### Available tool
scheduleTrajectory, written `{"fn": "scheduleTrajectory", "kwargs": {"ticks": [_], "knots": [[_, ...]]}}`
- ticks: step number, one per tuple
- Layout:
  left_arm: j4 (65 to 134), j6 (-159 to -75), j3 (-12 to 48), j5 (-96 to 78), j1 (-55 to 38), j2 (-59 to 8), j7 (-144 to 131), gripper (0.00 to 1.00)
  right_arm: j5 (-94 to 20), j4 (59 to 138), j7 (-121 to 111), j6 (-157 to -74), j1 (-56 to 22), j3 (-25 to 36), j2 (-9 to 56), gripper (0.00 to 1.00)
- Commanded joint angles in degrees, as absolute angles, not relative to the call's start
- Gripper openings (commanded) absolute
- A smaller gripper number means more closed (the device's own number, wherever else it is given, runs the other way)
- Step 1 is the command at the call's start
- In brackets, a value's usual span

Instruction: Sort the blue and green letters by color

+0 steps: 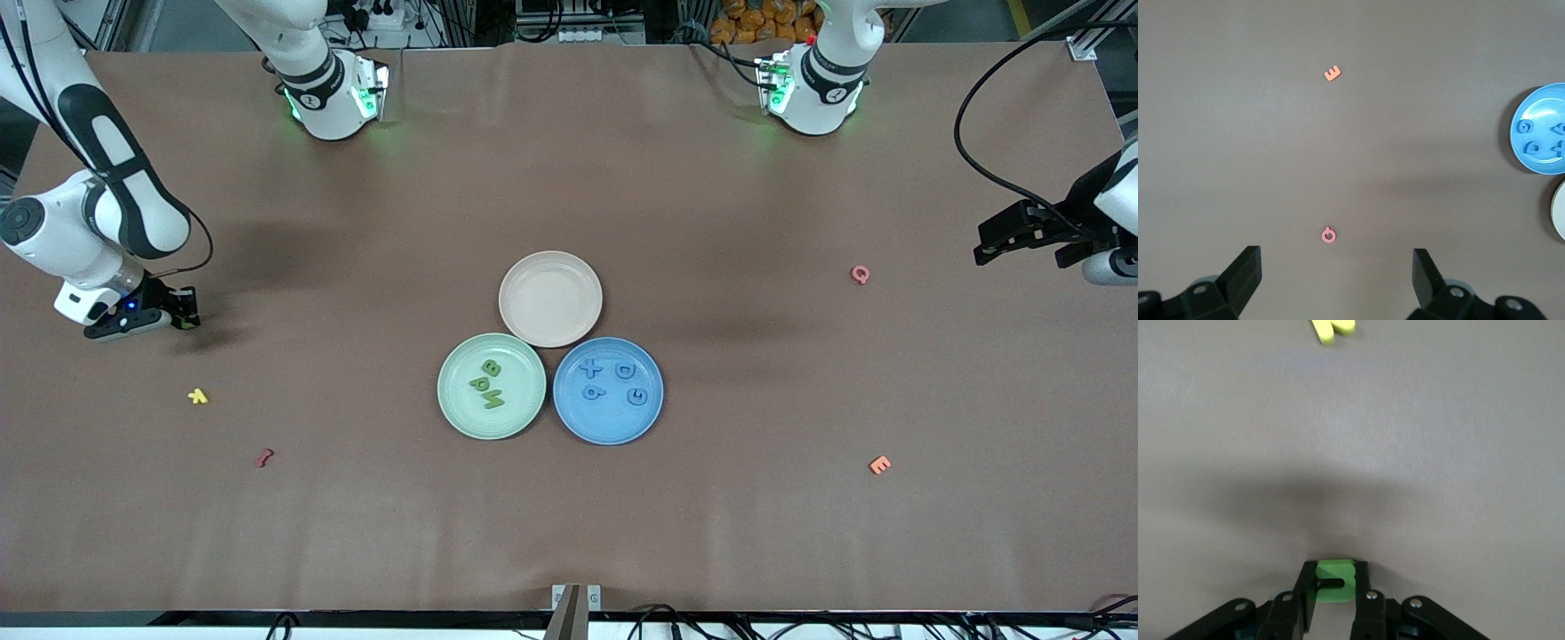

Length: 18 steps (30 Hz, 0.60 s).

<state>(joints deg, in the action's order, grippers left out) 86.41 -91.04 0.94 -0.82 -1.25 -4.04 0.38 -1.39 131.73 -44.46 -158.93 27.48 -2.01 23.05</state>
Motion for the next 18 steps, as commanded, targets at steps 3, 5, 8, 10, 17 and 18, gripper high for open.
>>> {"fn": "scheduleTrajectory", "kwargs": {"ticks": [3, 5, 8, 10, 17, 18], "knots": [[85.2, -90.5, 1.5, 0.1, -0.9, -4.5, 1.5, 1.00, -2.5, 127.4, -40.1, -151.3, 27.0, -4.9, 22.2, 0.00], [85.2, -90.5, 1.5, -0.4, -0.9, -4.5, 1.4, 1.00, -2.6, 126.2, -37.6, -148.1, 26.5, -5.7, 21.5, 0.00], [85.2, -90.4, 1.5, -0.7, -0.9, -4.4, 1.3, 1.00, -2.6, 125.1, -31.9, -144.8, 25.1, -7.1, 20.2, 0.00], [85.3, -90.4, 1.5, -1.2, -0.8, -4.4, 1.3, 1.00, -2.6, 124.6, -27.0, -142.9, 24.2, -8.8, 19.0, 0.00], [85.3, -89.5, 1.5, -1.3, -0.9, -4.2, 1.1, 1.00, -2.5, 123.8, -6.3, -139.1, 18.5, -13.4, 16.3, 0.00], [85.2, -89.5, 1.5, -1.3, -0.9, -4.2, 1.1, 1.00, -2.5, 123.8, -3.6, -139.0, 17.9, -14.2, 16.1, 0.00]]}}
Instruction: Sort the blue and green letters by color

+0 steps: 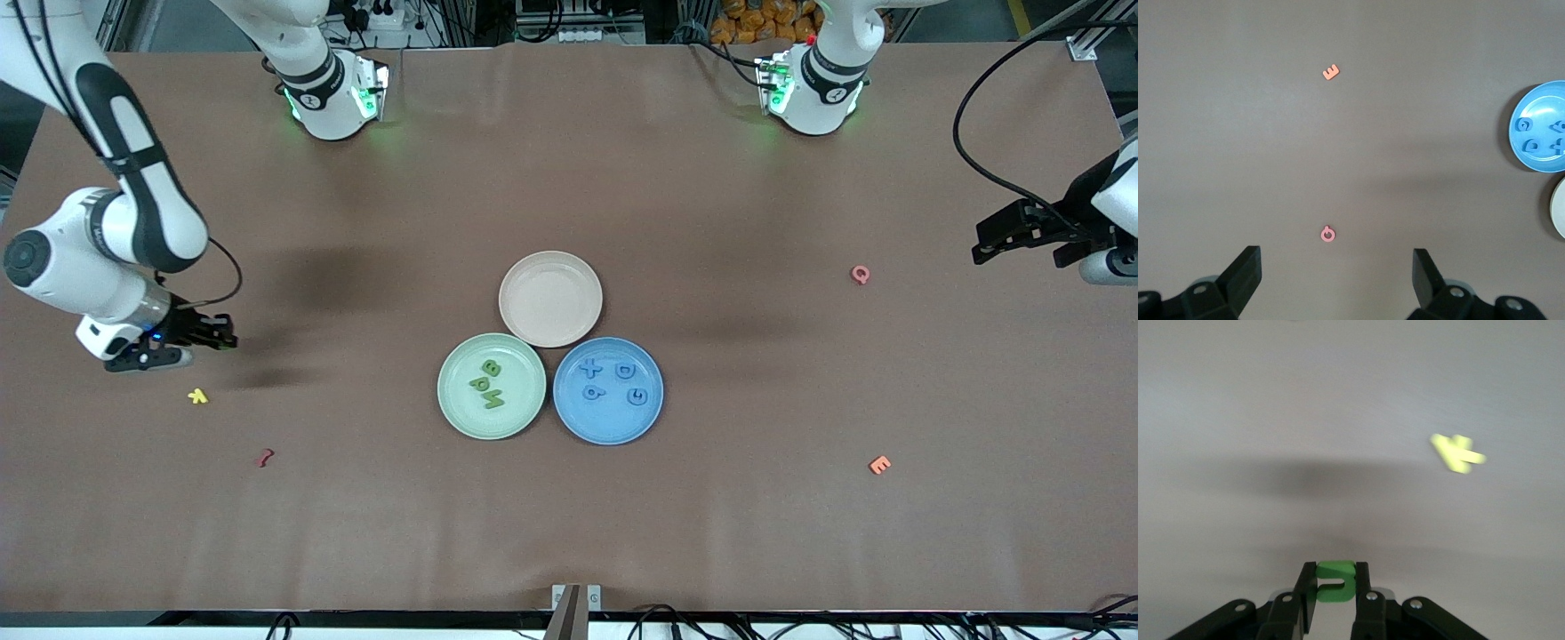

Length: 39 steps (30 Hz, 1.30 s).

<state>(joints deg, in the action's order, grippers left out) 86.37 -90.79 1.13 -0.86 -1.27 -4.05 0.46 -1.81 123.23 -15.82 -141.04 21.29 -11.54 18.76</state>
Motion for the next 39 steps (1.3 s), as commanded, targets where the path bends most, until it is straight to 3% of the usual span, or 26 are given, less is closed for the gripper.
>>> {"fn": "scheduleTrajectory", "kwargs": {"ticks": [1, 11, 28, 39], "knots": [[85.2, -89.5, 1.5, -1.3, -1.0, -4.2, 1.1, 1.00, -2.5, 123.8, -1.0, -139.0, 17.6, -15.3, 15.9, 0.00], [85.2, -89.5, 1.5, -1.1, -1.3, -4.4, 1.0, 1.00, -2.5, 119.8, 24.5, -139.2, 8.4, -19.8, 17.3, 0.00], [85.2, -89.5, -2.2, -0.9, -5.6, -4.1, 1.0, 1.00, -1.1, 108.9, 46.6, -139.5, -3.0, -19.9, 25.7, 0.00], [85.3, -89.6, -2.2, -0.4, -5.2, -4.3, 1.2, 1.00, 12.0, 97.0, 67.3, -138.5, -9.7, -19.9, 36.3, 0.00]]}}
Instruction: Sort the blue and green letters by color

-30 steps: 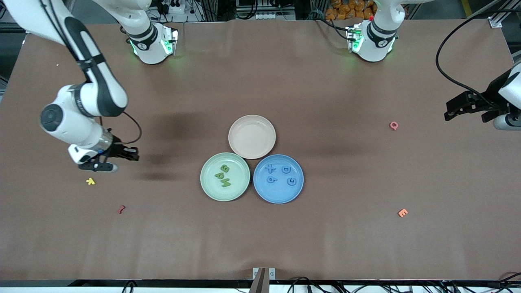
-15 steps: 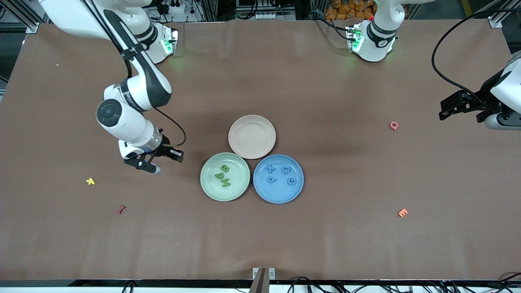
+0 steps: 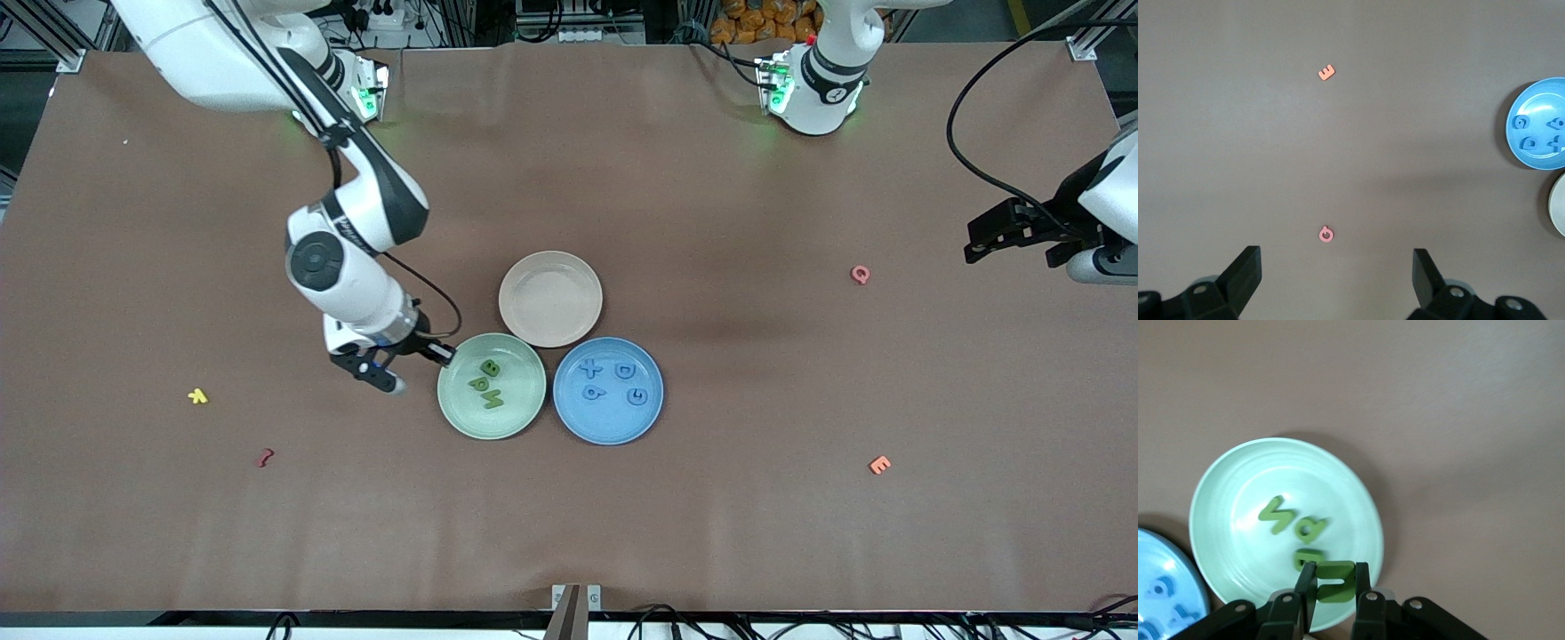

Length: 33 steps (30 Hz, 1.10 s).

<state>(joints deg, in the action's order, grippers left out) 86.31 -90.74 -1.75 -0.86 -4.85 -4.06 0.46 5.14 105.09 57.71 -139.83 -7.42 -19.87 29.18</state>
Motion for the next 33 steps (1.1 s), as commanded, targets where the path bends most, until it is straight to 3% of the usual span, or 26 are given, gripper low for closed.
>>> {"fn": "scheduleTrajectory", "kwargs": {"ticks": [1, 3, 4, 5, 7, 8, 21, 33], "knots": [[85.3, -89.6, -2.2, -0.4, -5.2, -4.3, 1.3, 1.00, 13.5, 96.2, 69.2, -138.3, -9.8, -19.9, 37.1, 0.00], [85.2, -89.7, -2.3, -0.4, -5.2, -4.4, 1.3, 1.00, 15.5, 95.3, 71.4, -138.3, -10.4, -19.9, 38.1, 0.00], [85.2, -89.8, -2.3, -0.4, -5.2, -4.4, 1.2, 1.00, 16.0, 95.2, 72.1, -138.3, -10.7, -20.0, 38.4, 0.19], [85.2, -89.9, -2.3, -0.4, -5.2, -4.4, 1.2, 1.00, 16.0, 95.2, 72.3, -138.2, -11.0, -20.0, 38.6, 0.49], [85.3, -90.4, -2.3, -0.3, -5.2, -4.4, 1.2, 1.00, 15.8, 95.2, 72.7, -138.2, -11.0, -19.9, 38.8, 0.92], [85.3, -90.8, -2.2, -0.3, -5.2, -4.5, 1.3, 1.00, 15.9, 95.2, 72.8, -138.3, -11.0, -19.9, 38.8, 1.00], [85.3, -93.3, -2.3, 1.2, -4.8, -4.4, 2.5, 1.00, 15.9, 94.1, 71.6, -131.8, -9.6, -20.0, 35.4, 1.00], [85.4, -93.2, -2.2, 0.4, -4.8, -4.2, 2.2, 1.00, 14.9, 94.6, 49.4, -114.9, -2.9, -20.2, 21.4, 1.00]]}}
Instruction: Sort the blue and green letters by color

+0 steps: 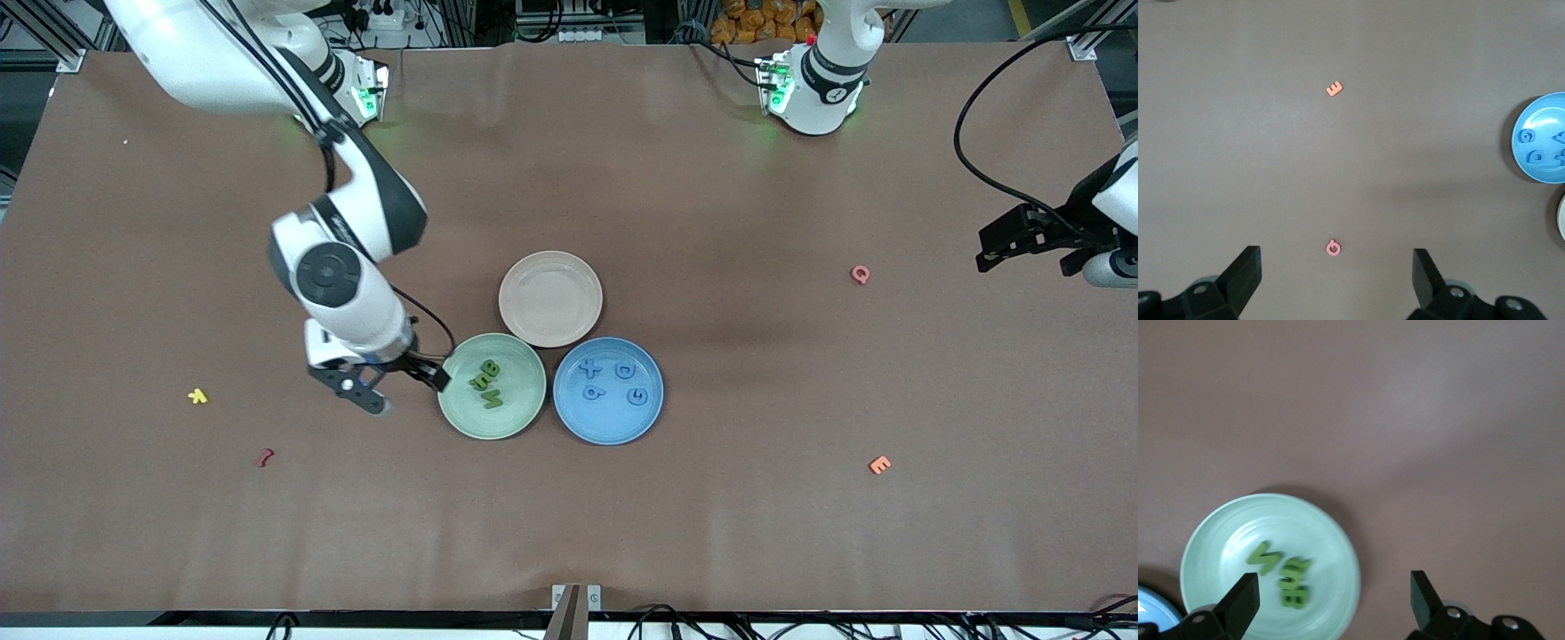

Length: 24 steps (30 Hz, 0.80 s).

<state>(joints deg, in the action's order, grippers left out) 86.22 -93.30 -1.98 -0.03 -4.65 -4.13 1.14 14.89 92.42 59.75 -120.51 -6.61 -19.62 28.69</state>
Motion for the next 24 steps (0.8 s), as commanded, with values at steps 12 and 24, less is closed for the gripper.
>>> {"fn": "scheduleTrajectory", "kwargs": {"ticks": [12, 24], "knots": [[85.5, -93.1, -2.1, 0.4, -5.0, -4.2, 2.0, 1.00, 8.1, 94.5, 21.6, -101.5, 3.3, -17.3, 7.1, 1.00], [85.6, -92.9, -1.8, 0.4, -5.2, -4.1, 1.9, 1.00, -4.7, 94.7, 6.2, -98.4, 4.6, -6.4, 1.2, 1.00]]}}
